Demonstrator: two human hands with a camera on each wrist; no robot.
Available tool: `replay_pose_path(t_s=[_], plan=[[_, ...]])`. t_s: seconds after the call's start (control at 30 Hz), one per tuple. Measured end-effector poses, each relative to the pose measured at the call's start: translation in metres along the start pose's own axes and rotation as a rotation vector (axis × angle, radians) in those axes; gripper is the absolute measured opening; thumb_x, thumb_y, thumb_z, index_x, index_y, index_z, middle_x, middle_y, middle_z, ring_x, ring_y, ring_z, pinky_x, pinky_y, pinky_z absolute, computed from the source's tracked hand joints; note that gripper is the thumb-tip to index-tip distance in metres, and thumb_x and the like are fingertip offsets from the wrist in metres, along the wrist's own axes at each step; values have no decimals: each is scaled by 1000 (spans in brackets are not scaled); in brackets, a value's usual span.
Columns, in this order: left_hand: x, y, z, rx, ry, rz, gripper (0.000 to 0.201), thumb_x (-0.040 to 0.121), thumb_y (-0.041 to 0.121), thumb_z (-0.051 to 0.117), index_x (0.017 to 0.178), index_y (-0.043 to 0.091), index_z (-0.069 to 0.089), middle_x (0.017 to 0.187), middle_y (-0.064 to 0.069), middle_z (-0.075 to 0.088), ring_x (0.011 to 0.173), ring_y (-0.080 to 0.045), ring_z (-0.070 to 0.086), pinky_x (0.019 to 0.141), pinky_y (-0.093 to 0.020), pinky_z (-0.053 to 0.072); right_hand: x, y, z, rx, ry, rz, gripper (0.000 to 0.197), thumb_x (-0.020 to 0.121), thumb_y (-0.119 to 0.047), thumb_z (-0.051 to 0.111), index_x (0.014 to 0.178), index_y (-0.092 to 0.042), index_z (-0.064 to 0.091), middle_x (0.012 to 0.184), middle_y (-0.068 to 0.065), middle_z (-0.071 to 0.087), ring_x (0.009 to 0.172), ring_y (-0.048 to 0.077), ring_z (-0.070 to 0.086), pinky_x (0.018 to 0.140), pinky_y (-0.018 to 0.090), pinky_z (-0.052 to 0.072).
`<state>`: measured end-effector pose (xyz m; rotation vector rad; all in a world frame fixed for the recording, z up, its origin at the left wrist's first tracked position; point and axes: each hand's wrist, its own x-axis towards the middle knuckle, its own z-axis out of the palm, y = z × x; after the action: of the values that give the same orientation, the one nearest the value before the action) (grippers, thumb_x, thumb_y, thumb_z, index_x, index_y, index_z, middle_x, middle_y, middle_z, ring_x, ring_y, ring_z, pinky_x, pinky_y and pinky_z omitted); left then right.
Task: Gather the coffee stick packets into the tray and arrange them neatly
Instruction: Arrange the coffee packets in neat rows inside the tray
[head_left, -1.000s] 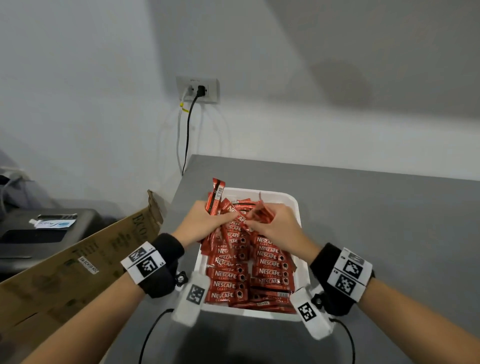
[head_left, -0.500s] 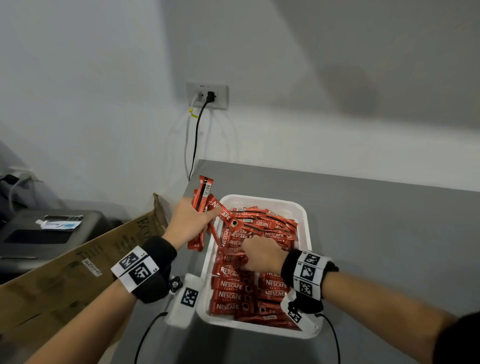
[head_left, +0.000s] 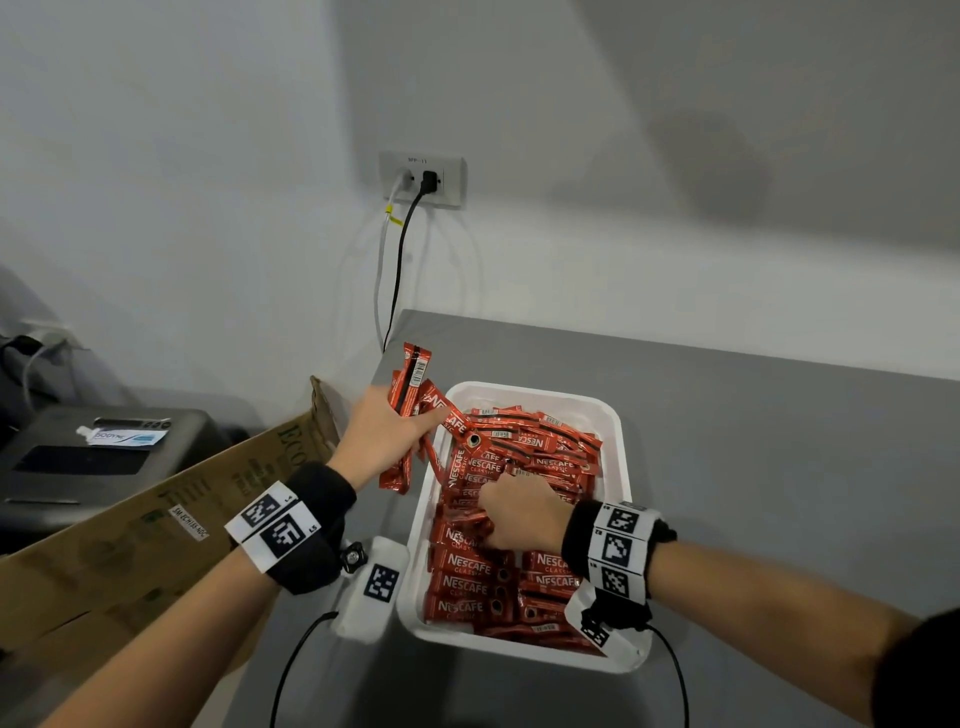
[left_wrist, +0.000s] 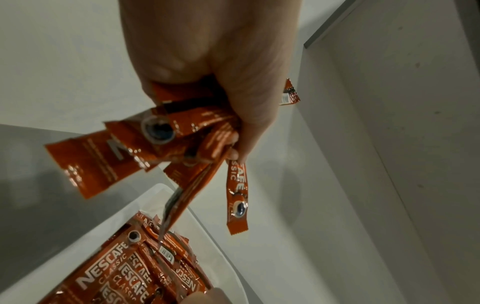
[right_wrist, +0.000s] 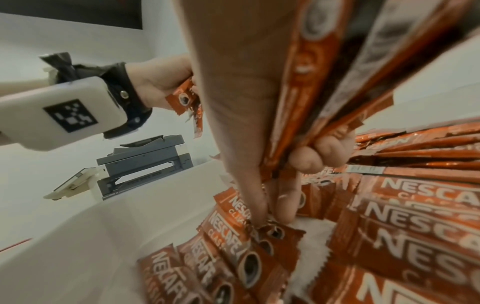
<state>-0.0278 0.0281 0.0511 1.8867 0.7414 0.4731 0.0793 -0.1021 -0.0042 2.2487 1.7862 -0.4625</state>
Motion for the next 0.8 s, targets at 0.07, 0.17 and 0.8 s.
replay_pose_path(t_s=[0.07, 0.17, 0.8], plan=[[0, 0, 1, 1, -7, 2, 24, 85, 21, 66, 65, 11, 57, 52, 3, 56, 38, -1, 51, 52, -19, 46, 0, -2, -1, -39, -19, -7, 21, 87, -22, 61, 84, -10, 44, 76, 3, 49, 69, 21, 50, 52, 29, 38], [1, 0, 1, -2, -8, 0, 25, 85, 21, 65, 63, 12, 56, 48, 6, 55, 38, -1, 50, 50, -17, 45, 0, -2, -3, -59, -30, 9, 20, 87, -17, 61, 83, -10, 42, 66, -1, 41, 64, 18, 48, 48, 26, 37], [0, -1, 2, -12, -19, 4, 24, 85, 21, 66, 65, 13, 55, 55, 2, 57, 40, -2, 52, 52, -19, 44, -6, -11, -3, 22, -107, -82, 36, 82, -36, 72, 85, -9, 48, 81, 5, 53, 70, 22, 50, 60, 31, 40]])
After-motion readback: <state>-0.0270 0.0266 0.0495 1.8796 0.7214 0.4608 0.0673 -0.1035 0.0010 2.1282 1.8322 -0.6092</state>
